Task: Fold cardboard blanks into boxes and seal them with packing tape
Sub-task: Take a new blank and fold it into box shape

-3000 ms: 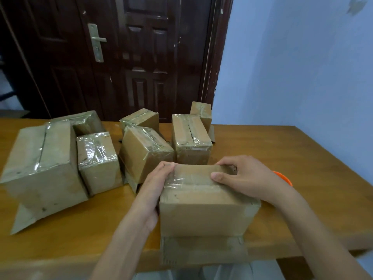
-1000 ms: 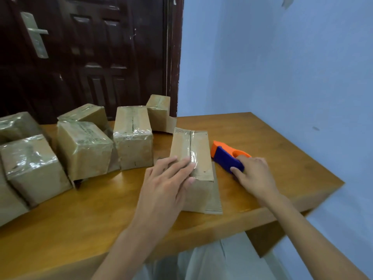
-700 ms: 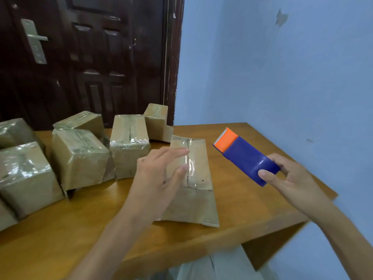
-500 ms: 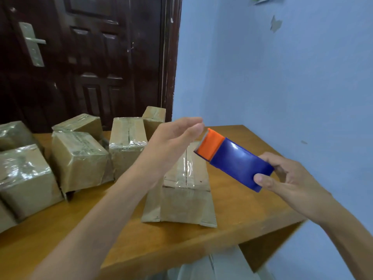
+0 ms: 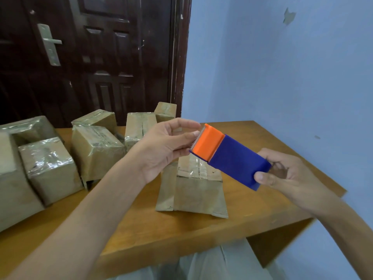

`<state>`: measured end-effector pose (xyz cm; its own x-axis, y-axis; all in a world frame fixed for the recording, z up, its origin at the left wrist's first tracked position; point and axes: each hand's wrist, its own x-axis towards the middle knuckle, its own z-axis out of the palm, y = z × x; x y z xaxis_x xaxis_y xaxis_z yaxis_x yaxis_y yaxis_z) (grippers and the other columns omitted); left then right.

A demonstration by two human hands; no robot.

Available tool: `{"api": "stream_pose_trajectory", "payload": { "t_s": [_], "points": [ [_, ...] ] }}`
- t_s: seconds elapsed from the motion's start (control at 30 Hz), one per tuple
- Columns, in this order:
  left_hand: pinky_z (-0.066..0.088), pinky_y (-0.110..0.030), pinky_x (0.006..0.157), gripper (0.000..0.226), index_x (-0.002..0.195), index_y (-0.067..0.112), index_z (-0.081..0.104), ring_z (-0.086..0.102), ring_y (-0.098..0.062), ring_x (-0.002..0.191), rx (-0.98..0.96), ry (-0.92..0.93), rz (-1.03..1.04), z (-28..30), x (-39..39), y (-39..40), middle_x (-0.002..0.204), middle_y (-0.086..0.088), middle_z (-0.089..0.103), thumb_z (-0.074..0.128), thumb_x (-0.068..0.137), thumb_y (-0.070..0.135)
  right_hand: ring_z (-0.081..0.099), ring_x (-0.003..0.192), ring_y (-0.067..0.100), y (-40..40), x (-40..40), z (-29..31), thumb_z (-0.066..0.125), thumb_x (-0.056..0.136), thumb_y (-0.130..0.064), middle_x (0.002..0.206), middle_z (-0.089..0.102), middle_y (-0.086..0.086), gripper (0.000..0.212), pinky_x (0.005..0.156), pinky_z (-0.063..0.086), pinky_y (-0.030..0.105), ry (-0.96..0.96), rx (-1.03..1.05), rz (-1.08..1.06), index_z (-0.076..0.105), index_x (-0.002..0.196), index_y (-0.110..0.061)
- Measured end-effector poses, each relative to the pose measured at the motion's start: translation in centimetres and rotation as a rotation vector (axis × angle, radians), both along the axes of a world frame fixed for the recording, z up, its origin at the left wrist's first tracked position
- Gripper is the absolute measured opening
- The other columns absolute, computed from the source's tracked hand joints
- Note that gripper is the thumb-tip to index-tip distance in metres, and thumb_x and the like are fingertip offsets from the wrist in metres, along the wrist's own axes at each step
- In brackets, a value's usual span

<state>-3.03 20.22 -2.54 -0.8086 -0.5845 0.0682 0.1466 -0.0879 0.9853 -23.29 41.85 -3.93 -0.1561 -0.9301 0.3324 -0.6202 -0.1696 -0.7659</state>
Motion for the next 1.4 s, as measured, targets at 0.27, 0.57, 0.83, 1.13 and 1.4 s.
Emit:
{"api": "stream_pose_trajectory", "payload": {
  "t_s": [0.27, 0.57, 0.83, 1.13, 1.4],
  "points": [
    [0.063, -0.029, 0.07, 0.013, 0.093, 0.016, 0.067, 0.076, -0.014, 0.083, -0.511, 0.046, 0.495, -0.5, 0.2, 2.5, 0.08, -0.001, 0.078, 0.079, 0.091, 0.012, 0.062, 0.079, 0.011, 0.2, 0.2, 0.4, 0.069, 0.096, -0.036, 0.086, 0.066, -0.008, 0.009, 0.077, 0.047, 0.016, 0.052, -0.016, 0.021, 0.07, 0.095, -0.028],
    [0.054, -0.014, 0.06, 0.02, 0.09, 0.009, 0.067, 0.078, -0.013, 0.077, -0.327, 0.059, 0.57, -4.1, 3.3, 4.6, 0.08, -0.002, 0.08, 0.085, 0.082, 0.012, 0.055, 0.063, 0.017, 3.7, -3.1, 1.9, 0.066, 0.088, -0.034, 0.074, 0.062, 0.003, 0.03, 0.062, 0.042, 0.019, 0.032, 0.16, 0.04, 0.069, 0.094, -0.005],
    [0.055, -0.015, 0.062, 0.022, 0.09, 0.012, 0.067, 0.078, -0.02, 0.073, -0.228, 0.021, 0.56, -5.2, 3.0, 3.9, 0.082, -0.005, 0.08, 0.083, 0.077, 0.018, 0.058, 0.066, 0.053, 6.0, -6.4, 2.1, 0.078, 0.08, -0.061, 0.078, 0.067, 0.025, 0.056, 0.056, 0.045, 0.045, -0.031, 0.321, -0.082, 0.074, 0.107, -0.012],
    [0.051, -0.012, 0.057, 0.019, 0.093, 0.016, 0.068, 0.077, -0.017, 0.069, -0.245, -0.023, 0.587, -6.3, 2.3, 4.0, 0.082, 0.0, 0.08, 0.084, 0.081, 0.015, 0.065, 0.067, 0.027, 4.6, -7.6, 0.8, 0.065, 0.086, -0.028, 0.075, 0.071, 0.012, 0.019, 0.067, 0.05, 0.025, -0.055, 0.277, -0.041, 0.074, 0.093, -0.013],
    [0.052, -0.013, 0.058, 0.019, 0.095, 0.012, 0.072, 0.077, -0.019, 0.07, -0.174, 0.007, 0.623, -7.6, 2.0, 3.7, 0.084, -0.003, 0.08, 0.084, 0.081, 0.015, 0.066, 0.063, 0.013, 2.7, -7.3, -1.2, 0.055, 0.086, -0.016, 0.069, 0.07, 0.002, 0.022, 0.066, 0.05, 0.018, -0.14, 0.215, -0.049, 0.073, 0.078, -0.025]
  ]
}}
